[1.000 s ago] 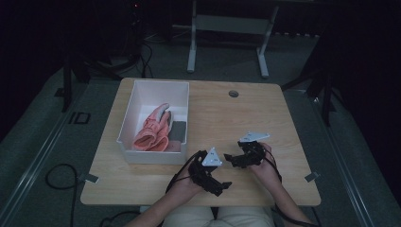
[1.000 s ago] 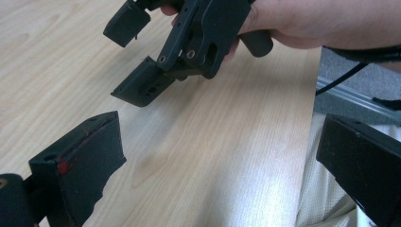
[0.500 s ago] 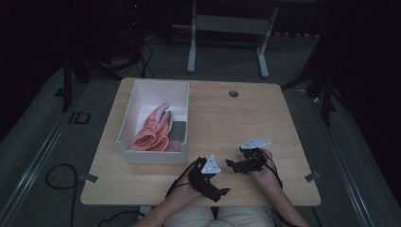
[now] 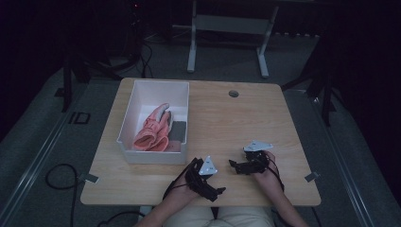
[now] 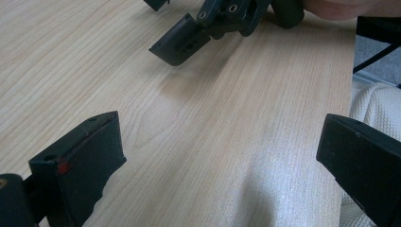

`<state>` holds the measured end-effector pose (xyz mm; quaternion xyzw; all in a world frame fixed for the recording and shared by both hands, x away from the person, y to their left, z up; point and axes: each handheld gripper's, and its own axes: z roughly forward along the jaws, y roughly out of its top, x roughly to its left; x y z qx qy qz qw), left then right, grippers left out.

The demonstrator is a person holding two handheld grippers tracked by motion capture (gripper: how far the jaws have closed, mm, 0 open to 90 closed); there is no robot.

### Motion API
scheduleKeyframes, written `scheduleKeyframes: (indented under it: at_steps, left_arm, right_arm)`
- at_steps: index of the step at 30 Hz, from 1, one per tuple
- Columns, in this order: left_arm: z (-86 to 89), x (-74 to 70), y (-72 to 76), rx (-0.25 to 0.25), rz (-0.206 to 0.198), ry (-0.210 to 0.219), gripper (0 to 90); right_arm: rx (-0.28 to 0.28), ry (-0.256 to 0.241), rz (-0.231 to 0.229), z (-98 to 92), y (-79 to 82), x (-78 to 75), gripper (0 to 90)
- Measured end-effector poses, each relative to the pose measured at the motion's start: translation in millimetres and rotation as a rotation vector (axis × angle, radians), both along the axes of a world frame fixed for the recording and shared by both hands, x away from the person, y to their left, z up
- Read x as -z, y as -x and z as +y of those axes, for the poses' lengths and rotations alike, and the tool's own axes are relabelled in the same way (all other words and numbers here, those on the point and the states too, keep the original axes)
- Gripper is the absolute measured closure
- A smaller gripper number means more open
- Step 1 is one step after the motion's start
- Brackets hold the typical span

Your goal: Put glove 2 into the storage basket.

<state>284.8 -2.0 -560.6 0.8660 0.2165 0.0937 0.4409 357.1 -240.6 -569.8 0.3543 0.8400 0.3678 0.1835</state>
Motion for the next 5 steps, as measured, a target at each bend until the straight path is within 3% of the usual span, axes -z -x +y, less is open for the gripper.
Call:
scheduleKeyframes:
  at_steps: [5]
  left_arm:
    - [1.7, -0.2, -0.4, -0.007, -0.001, 0.01, 1.0]
  right_arm:
    - [0.003, 0.001, -0.001, -1.3, -0.2, 0.7, 13.8]
